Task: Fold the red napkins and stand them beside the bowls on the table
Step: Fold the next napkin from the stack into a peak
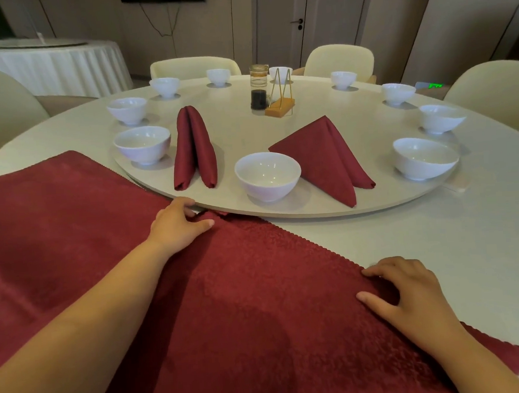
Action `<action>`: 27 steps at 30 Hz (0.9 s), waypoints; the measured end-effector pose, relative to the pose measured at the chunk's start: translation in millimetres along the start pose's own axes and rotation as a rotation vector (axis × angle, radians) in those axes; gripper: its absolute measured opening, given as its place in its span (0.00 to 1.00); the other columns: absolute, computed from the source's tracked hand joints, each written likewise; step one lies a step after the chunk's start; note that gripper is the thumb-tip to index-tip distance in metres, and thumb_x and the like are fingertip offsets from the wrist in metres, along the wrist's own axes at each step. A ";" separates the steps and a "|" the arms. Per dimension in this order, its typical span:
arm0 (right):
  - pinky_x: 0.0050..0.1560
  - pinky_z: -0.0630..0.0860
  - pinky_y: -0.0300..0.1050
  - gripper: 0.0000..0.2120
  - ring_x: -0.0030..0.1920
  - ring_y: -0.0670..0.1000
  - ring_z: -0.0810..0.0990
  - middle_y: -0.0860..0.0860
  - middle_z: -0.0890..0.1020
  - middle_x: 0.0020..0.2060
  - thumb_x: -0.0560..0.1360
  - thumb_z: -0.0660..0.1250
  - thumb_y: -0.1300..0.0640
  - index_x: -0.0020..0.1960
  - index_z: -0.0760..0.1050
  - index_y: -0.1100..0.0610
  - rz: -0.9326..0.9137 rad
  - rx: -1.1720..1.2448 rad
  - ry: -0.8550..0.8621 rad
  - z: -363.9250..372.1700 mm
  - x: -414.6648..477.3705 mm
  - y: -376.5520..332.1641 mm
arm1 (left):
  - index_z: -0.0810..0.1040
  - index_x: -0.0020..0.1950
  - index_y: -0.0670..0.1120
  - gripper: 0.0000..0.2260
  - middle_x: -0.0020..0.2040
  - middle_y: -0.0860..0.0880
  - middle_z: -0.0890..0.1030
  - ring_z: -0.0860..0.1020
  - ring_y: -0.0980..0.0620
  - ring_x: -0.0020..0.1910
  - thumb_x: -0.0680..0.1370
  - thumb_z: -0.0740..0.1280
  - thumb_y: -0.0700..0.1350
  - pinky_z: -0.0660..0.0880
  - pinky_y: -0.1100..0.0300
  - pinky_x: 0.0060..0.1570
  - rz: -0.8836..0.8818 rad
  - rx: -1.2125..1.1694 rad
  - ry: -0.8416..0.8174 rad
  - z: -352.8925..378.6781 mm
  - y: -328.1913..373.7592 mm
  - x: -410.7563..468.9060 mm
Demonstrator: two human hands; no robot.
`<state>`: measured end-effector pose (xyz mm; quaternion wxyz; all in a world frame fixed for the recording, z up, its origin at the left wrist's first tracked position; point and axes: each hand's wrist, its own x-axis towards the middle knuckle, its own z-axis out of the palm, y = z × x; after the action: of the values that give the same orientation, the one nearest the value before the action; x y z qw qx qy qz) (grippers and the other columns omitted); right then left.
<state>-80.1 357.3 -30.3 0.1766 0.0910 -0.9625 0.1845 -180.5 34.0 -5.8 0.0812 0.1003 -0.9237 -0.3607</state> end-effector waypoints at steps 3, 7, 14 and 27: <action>0.46 0.65 0.46 0.26 0.44 0.47 0.71 0.42 0.73 0.41 0.64 0.57 0.36 0.46 0.81 0.52 0.023 0.009 -0.013 0.2 -0.5 0.5 | 0.70 0.65 0.40 0.24 0.59 0.41 0.74 0.72 0.44 0.60 0.72 0.72 0.46 0.67 0.54 0.59 0.007 0.065 -0.036 -10.7 -6.3 1.0; 0.48 0.65 0.46 0.28 0.45 0.47 0.70 0.43 0.73 0.42 0.63 0.56 0.35 0.48 0.81 0.53 0.021 0.017 -0.033 -0.6 -0.7 -0.6 | 0.74 0.60 0.41 0.19 0.58 0.43 0.76 0.74 0.44 0.58 0.73 0.70 0.49 0.68 0.57 0.53 -0.013 0.172 -0.049 -18.8 -5.7 -5.2; 0.46 0.66 0.47 0.25 0.43 0.50 0.73 0.47 0.78 0.41 0.64 0.59 0.37 0.45 0.82 0.53 0.012 -0.026 -0.060 -3.7 1.2 -2.5 | 0.69 0.28 0.43 0.18 0.28 0.48 0.70 0.70 0.48 0.32 0.74 0.69 0.48 0.63 0.58 0.35 0.027 0.253 -0.063 -35.0 -11.8 -17.6; 0.57 0.61 0.37 0.18 0.58 0.46 0.68 0.45 0.73 0.57 0.76 0.60 0.43 0.62 0.71 0.48 -0.074 -0.103 -0.199 14.3 31.6 -44.2 | 0.70 0.29 0.46 0.20 0.31 0.49 0.71 0.72 0.46 0.39 0.77 0.63 0.57 0.66 0.58 0.39 -0.154 0.417 -0.017 -70.8 -49.6 -27.2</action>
<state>-103.0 307.8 -16.7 0.0911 0.1353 -0.9795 0.1180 -132.2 -41.0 9.7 0.0231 0.1819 -0.9687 -0.1676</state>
